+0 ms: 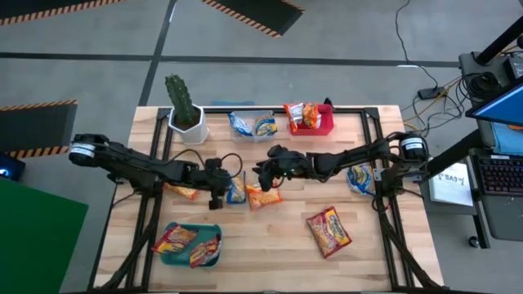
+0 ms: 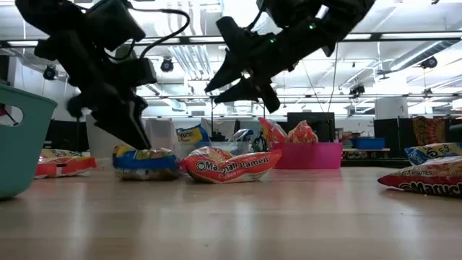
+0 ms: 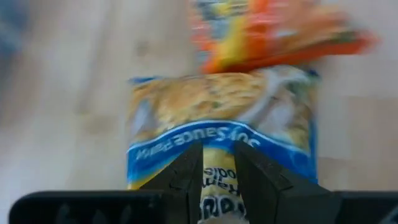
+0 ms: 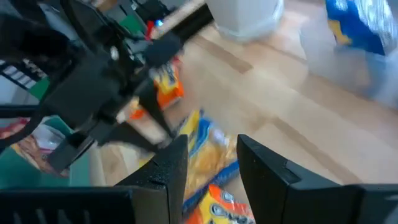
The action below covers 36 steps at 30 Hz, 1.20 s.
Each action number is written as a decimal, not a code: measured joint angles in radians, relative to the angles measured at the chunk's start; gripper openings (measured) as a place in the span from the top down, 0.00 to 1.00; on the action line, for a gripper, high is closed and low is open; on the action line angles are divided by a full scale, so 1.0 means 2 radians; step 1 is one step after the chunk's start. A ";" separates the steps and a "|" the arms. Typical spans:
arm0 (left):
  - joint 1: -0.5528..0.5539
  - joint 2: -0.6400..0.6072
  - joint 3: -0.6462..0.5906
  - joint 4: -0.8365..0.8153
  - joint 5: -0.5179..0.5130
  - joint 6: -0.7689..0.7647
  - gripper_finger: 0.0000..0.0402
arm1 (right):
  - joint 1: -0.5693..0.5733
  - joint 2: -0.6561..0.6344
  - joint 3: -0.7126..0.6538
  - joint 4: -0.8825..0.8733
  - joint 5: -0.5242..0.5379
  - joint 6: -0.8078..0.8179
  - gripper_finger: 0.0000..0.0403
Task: Sort Maruchan noodles
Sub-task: Put the blue noodle pack into the white bin
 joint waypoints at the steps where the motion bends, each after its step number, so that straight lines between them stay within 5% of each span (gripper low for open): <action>1: 0.001 -0.001 -0.003 0.001 -0.021 -0.004 0.81 | -0.001 0.005 0.008 -0.013 0.000 0.007 0.67; 8: 0.016 -0.013 0.000 -0.023 -0.073 -0.009 0.81 | -0.010 0.065 0.086 -0.097 0.000 0.035 0.50; 16: 0.007 -0.050 0.004 -0.078 -0.046 -0.023 0.81 | -0.029 0.128 0.171 -0.193 -0.003 0.030 0.34; 36: 0.004 -0.040 -0.050 -0.015 -0.002 -0.065 0.81 | -0.052 0.189 0.185 -0.145 -0.030 0.010 0.22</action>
